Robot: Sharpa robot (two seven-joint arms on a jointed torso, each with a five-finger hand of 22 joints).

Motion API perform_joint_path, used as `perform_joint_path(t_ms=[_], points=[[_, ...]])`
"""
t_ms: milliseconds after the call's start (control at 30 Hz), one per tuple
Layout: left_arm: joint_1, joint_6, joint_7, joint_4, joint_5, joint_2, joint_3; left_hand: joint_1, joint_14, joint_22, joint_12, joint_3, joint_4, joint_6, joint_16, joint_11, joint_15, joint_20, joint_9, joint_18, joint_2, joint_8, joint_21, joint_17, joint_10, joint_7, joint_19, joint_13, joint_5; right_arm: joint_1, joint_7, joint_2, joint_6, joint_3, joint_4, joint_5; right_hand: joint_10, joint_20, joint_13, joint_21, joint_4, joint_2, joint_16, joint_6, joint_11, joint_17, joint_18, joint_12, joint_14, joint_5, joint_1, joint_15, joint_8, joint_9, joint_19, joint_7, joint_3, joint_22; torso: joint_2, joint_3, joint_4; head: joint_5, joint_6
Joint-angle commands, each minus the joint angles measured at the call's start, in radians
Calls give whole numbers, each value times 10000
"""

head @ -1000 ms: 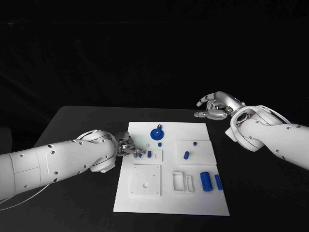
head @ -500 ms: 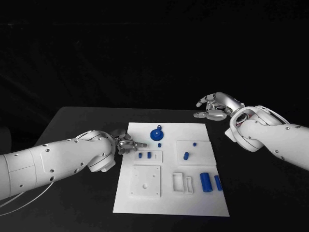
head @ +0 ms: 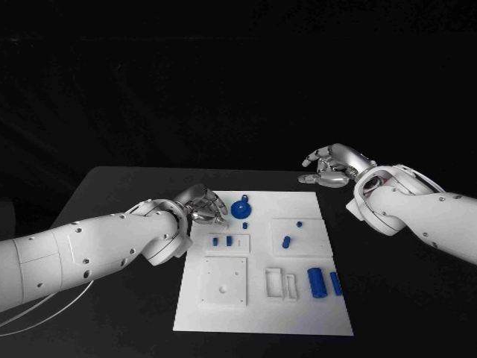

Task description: Assemble the parts on the task board

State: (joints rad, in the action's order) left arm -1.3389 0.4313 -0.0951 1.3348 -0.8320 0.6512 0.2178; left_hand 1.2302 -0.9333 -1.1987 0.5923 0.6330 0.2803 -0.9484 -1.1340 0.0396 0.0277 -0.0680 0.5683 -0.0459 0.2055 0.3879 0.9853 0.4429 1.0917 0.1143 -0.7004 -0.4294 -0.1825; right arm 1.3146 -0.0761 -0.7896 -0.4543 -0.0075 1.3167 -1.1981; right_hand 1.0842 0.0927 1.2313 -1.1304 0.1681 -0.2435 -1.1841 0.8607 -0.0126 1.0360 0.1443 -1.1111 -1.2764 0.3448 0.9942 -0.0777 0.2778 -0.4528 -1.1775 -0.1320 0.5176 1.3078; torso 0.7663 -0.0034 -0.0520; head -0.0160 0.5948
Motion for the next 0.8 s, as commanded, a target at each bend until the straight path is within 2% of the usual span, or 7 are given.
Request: perform_joint_path(t_ms=[33, 133, 233, 367, 467, 567, 800], points=[[-18, 79, 1231, -191, -368, -242, -14, 290, -29, -59, -612, 441, 93, -11, 69, 137, -61, -521, -17, 65, 32, -87, -40, -25, 2, 16, 42, 319, 252, -7, 168, 19, 60, 4, -16, 49, -347, 64, -15, 49, -55, 30, 43, 60, -193, 16, 1175, -67, -58, 38, -71, -9, -64, 11, -4, -136, -6, 31, -7, 6, -11, 27, -16], [-59, -63, 1305, -369, -1060, -473, -20, 558, -139, -172, -1534, 775, 120, 51, -3, 359, -59, -517, -132, 22, 19, -275, 33, 30, -28, 16, -36, 729, 387, -7, 176, 55, 72, 4, -28, 60, -347, 64, -16, 50, -54, 34, 44, 60, -194, 16, 1175, -67, -58, 41, -67, -8, -64, 11, -4, -136, -4, 32, 0, 12, -11, 62, -34], [-116, -184, 1333, -517, -1495, -696, -24, 519, -254, -247, -2137, 786, 118, 10, -103, 434, -70, -518, -187, -30, 14, -343, 101, 91, 48, 36, -146, 1054, 394, -8, 177, 62, 83, 4, -32, 68, -347, 64, -18, 51, -54, 36, 44, 60, -194, 16, 1175, -67, -58, 42, -65, -8, -64, 12, -4, -136, -3, 32, 5, 8, 7, 65, -43], [-203, -843, 1002, -957, -2658, -1098, -22, 347, -491, -337, -2792, 680, 112, -7, -284, 496, -101, -510, -257, -148, -17, -443, 235, 185, 93, 61, -398, 1410, 406, -8, 180, 90, 88, 4, -36, 68, -347, 64, -19, 52, -55, 39, 46, 60, -195, 15, 1175, -67, -57, 44, -64, -8, -64, 12, -4, -137, -3, 32, 9, 10, 2, 113, -45], [-227, -1204, 856, -1261, -3413, -1340, -7, 264, -616, -381, -3119, 613, 94, 34, -401, 548, -128, -474, -306, -228, -3, -521, 298, 244, 87, 107, -519, 1569, 456, -8, 182, 108, 96, 4, -31, 72, -347, 64, -21, 52, -56, 42, 46, 60, -195, 15, 1175, -68, -58, 46, -63, -8, -64, 12, -4, -137, -2, 32, 10, 16, 15, 108, -46], [-227, -1528, 1007, -1453, -3584, -1517, -2, 246, -756, -449, -3356, 557, 87, 70, -663, 550, -124, -482, -361, -325, 70, -593, 426, 370, 143, 133, -703, 1680, 518, -8, 183, 119, 102, 4, -31, 72, -347, 64, -22, 53, -57, 45, 47, 61, -195, 15, 1175, -68, -58, 50, -63, -7, -64, 12, -4, -137, -1, 33, 16, 20, 27, 114, -46], [-223, -1782, 1016, -1985, -4229, -1962, 13, 274, -743, -494, -3702, 525, 85, 169, -776, 597, -166, -428, -440, -389, 194, -696, 461, 414, 23, 73, -754, 1857, 571, -8, 190, 146, 121, 4, -23, 79, -345, 64, -27, 55, -60, 49, 48, 61, -196, 15, 1175, -69, -60, 71, -63, -6, -64, 13, -6, -138, -1, 34, 16, 13, 0, 152, -12]])
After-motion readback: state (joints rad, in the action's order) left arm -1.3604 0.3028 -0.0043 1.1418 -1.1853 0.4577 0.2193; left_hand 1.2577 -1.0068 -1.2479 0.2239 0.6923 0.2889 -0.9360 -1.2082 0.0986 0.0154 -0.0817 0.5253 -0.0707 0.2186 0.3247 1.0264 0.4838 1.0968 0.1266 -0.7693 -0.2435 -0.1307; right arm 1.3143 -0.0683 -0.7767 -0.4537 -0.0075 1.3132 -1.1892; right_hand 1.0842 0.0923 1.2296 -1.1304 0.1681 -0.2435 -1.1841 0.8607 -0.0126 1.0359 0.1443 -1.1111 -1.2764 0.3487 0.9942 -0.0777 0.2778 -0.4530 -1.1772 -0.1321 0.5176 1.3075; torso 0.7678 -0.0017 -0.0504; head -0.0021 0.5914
